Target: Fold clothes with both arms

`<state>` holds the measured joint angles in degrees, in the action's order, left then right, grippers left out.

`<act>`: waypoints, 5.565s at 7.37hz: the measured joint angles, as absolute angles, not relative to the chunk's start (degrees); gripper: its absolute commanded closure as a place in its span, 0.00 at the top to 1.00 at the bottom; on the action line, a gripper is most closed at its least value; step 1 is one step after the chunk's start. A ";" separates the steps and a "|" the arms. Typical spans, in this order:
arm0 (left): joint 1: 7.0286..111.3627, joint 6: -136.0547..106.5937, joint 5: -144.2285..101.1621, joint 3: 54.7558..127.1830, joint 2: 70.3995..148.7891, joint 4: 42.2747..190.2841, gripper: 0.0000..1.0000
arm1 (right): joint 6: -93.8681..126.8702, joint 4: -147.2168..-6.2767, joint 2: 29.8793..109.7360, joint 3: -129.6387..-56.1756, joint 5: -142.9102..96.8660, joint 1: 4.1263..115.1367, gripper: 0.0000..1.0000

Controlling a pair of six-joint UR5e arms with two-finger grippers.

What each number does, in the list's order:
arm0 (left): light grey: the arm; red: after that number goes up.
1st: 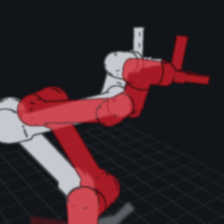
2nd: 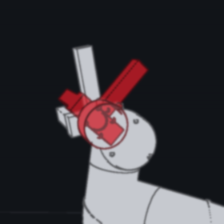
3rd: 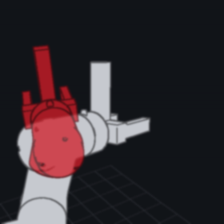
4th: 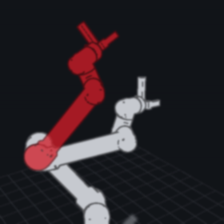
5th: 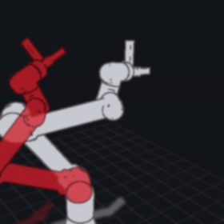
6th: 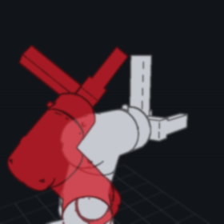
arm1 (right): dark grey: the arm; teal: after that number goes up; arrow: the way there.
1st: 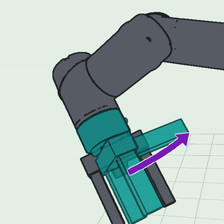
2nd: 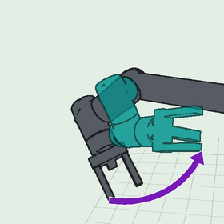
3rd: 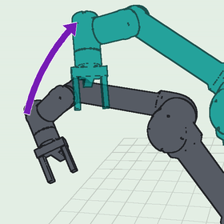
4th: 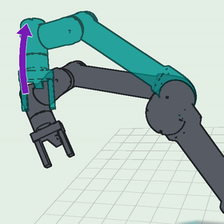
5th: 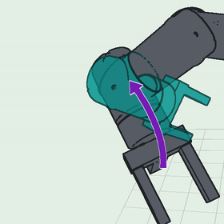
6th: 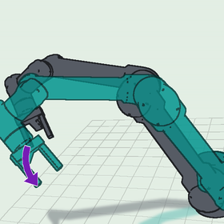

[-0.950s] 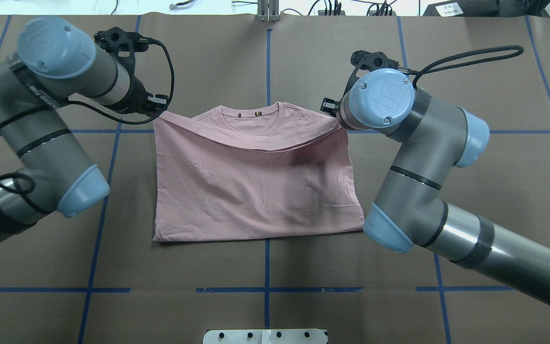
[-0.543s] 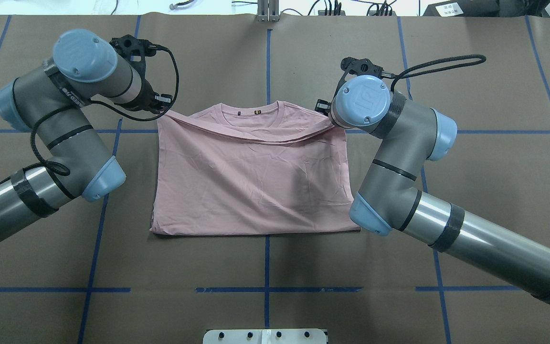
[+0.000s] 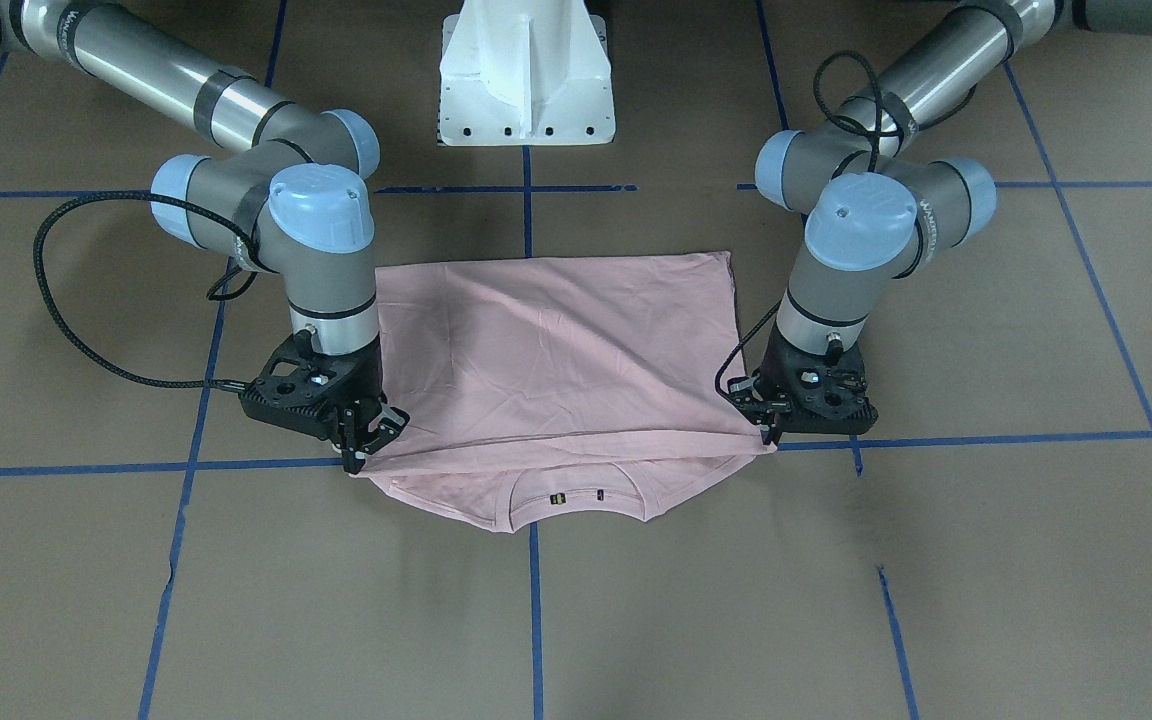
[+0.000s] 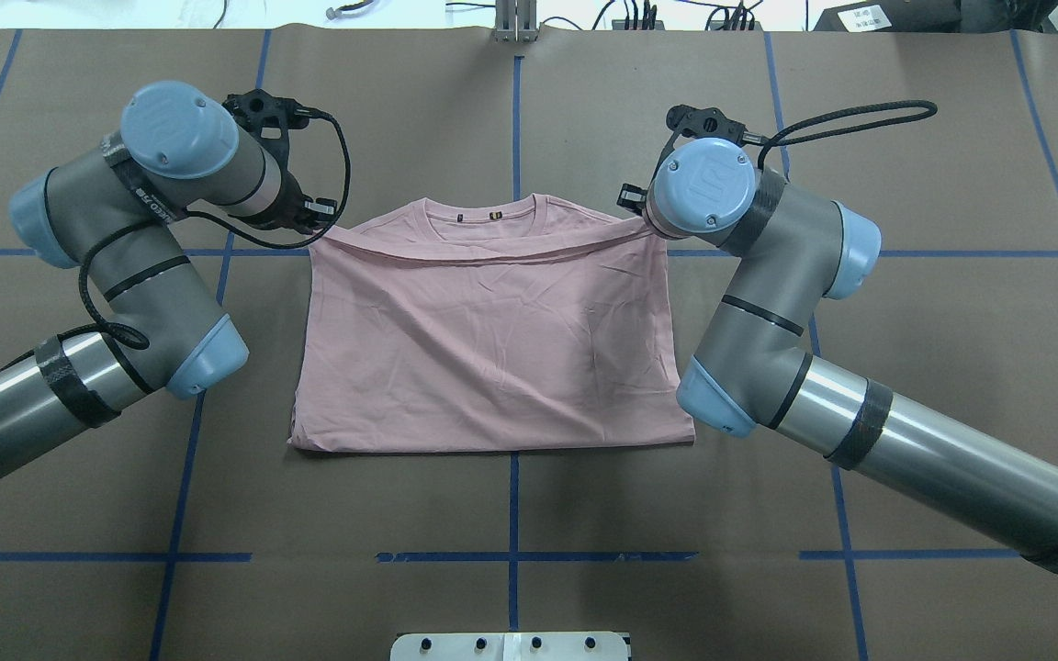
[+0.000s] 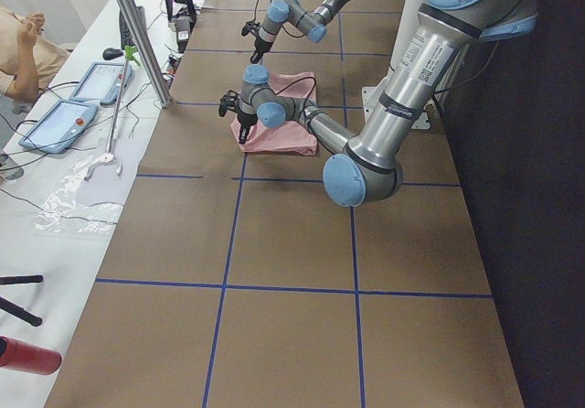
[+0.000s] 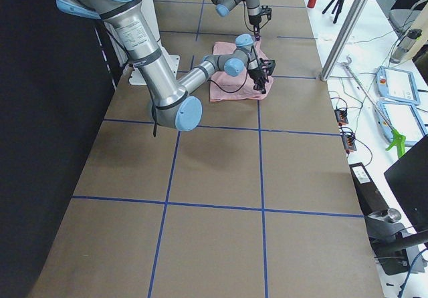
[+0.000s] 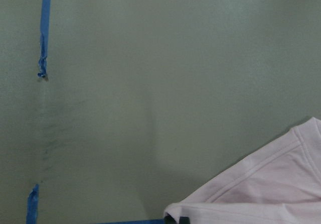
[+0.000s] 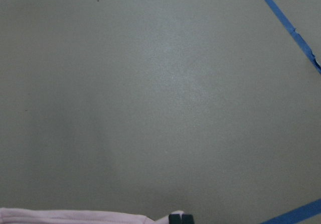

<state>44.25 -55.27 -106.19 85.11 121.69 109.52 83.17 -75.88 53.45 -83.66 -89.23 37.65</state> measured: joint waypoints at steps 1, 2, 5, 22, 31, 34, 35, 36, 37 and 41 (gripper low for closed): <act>44.26 -54.87 -106.27 85.40 121.33 111.05 1.00 | 81.90 -75.87 53.43 -83.31 -89.28 37.67 1.00; 44.35 -54.12 -106.47 86.92 120.16 113.25 1.00 | 79.13 -75.81 53.34 -83.40 -89.64 37.80 1.00; 43.94 -53.21 -108.95 99.42 110.93 115.25 1.00 | 68.65 -75.68 56.35 -88.95 -97.67 40.42 1.00; 26.23 -70.02 -98.65 107.79 97.67 119.40 0.00 | 65.30 -76.47 62.05 -96.98 -100.42 41.47 1.00; 56.54 -37.41 -99.00 56.81 127.88 133.13 1.00 | 69.77 -76.46 60.18 -96.32 -100.28 40.88 1.00; 59.31 -29.71 -106.51 63.30 123.85 134.17 1.00 | 83.29 -76.28 48.42 -87.78 -97.02 36.38 0.92; 59.56 -29.51 -107.89 65.84 122.29 134.25 1.00 | 85.03 -76.44 44.60 -83.86 -94.11 34.16 0.79; 59.53 -30.17 -108.44 67.38 121.49 134.28 1.00 | 85.77 -76.59 41.10 -79.53 -91.85 32.47 0.74; 59.33 -31.19 -108.63 68.11 121.18 134.29 1.00 | 85.86 -76.63 37.93 -75.05 -90.83 31.38 0.71; 58.82 -32.07 -108.72 68.58 120.97 134.34 1.00 | 84.97 -76.61 31.44 -63.80 -88.71 29.19 0.59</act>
<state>58.82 -32.07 -108.72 68.58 120.97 134.34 84.97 -76.61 31.44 -63.80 -88.71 29.19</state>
